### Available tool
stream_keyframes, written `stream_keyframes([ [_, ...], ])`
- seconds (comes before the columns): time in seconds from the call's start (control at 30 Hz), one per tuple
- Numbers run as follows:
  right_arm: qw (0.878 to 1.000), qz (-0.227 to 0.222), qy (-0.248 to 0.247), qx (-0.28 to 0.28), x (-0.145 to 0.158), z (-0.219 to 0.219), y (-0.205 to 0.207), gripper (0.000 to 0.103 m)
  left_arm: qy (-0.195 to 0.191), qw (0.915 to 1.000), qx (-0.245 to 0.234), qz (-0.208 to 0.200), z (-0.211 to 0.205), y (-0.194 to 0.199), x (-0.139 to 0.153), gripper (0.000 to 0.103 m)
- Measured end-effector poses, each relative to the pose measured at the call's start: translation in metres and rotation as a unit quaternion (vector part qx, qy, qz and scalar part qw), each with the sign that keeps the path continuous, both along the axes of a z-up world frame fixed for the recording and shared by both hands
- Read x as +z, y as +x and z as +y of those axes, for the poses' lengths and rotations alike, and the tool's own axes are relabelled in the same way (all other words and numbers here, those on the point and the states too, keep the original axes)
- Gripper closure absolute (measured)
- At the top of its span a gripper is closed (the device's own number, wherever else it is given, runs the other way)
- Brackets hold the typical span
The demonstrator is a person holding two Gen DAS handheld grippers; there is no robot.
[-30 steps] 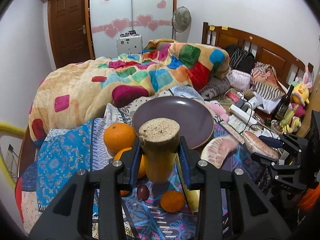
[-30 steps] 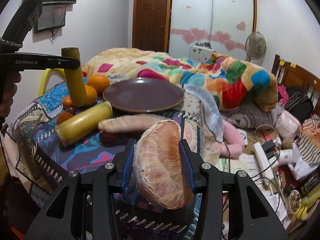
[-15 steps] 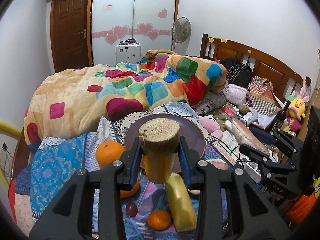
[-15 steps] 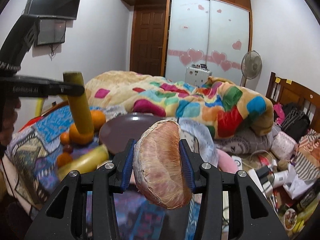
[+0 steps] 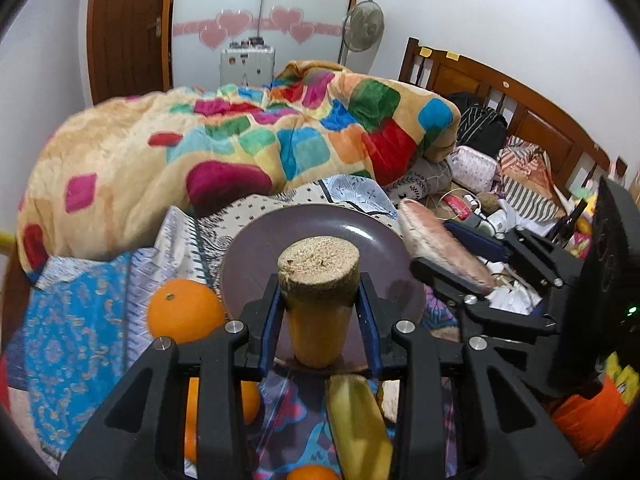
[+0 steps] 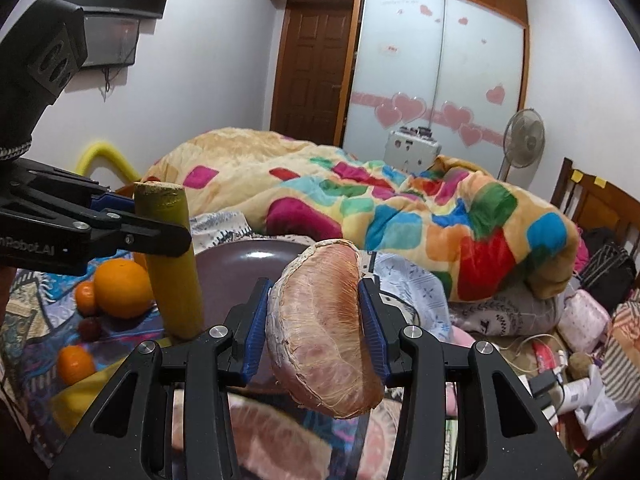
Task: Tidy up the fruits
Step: 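Carry both held fruits over the purple plate and lower them onto it, then open both grippers to release the fruits on the plate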
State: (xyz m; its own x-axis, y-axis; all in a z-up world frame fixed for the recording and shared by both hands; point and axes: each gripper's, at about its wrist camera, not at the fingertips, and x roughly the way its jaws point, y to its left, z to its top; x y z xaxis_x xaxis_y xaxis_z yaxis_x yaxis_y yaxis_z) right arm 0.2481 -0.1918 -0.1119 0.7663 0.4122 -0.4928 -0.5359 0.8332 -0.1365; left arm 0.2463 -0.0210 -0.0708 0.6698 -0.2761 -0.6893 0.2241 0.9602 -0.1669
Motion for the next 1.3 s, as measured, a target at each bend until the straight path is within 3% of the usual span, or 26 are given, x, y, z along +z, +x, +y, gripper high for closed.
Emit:
stream_keyframes([
  [0.47,0.995,0.098,-0.027,0.01,-0.022,0.016,0.063,0.063,-0.021,0.9988,0.024,0.037,0.011,0.063,-0.016,0.066],
  [0.77,0.99,0.135,-0.048,0.017,-0.03,0.024,0.074,0.062,-0.001,0.9966,0.031,0.077,0.007,0.086,-0.041,0.063],
  [0.9,0.992,0.113,-0.049,0.009,-0.024,0.023,0.071,0.06,0.002,0.9951,0.038,0.091,0.009,0.087,-0.051,0.062],
  [0.97,0.994,0.096,-0.049,0.003,-0.019,0.021,0.067,0.045,0.009,0.9946,0.039,0.095,0.01,0.085,-0.054,0.062],
  [1.0,0.995,0.089,-0.048,0.002,-0.016,0.02,0.065,0.043,0.018,0.995,0.039,0.09,0.009,0.082,-0.053,0.061],
  [1.13,0.996,0.081,-0.041,0.0,-0.009,0.015,0.055,0.041,0.042,0.9964,0.049,0.054,0.009,0.069,-0.038,0.042],
  [1.3,0.997,0.073,-0.033,-0.004,0.001,0.007,0.04,0.041,0.036,0.9971,0.056,0.037,0.014,0.053,-0.02,0.042],
])
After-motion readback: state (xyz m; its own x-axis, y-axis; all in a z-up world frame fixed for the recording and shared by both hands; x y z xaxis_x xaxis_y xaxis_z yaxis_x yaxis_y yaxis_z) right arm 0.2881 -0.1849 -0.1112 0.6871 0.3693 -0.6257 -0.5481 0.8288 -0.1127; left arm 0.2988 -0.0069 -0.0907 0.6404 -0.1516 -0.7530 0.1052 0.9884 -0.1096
